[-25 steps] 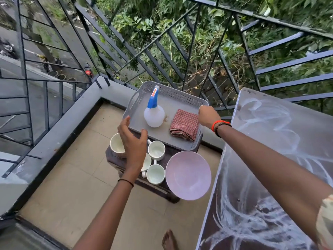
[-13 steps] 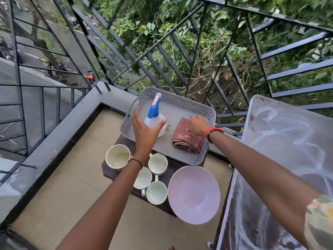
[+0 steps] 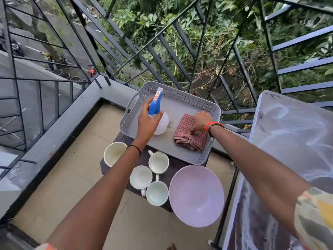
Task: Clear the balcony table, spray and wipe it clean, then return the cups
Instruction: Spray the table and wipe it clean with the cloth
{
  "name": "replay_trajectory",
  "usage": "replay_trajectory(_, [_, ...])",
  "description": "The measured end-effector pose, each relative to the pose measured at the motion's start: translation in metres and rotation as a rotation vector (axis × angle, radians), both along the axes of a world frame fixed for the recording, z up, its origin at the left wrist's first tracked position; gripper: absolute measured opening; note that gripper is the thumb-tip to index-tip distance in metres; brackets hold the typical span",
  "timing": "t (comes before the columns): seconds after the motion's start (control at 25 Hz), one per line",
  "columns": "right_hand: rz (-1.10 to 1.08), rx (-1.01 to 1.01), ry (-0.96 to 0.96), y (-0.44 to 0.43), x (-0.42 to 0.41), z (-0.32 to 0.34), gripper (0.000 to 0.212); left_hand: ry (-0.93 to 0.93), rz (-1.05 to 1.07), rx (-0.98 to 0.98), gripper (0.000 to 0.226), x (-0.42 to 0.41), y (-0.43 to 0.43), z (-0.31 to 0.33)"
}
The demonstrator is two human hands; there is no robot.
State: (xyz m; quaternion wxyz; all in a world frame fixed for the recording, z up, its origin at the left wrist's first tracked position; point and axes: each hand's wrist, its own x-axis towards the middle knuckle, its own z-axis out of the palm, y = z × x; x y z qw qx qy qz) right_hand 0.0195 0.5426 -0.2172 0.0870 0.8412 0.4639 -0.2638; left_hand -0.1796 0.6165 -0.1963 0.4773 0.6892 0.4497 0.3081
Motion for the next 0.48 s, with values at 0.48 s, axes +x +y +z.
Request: replay_trajectory(0.48, [-0.123,0.115,0.159,-0.008,0.002,0.004,0.048,-0.063,-0.111,-0.033,0.057,0.001,0.013,-0.005])
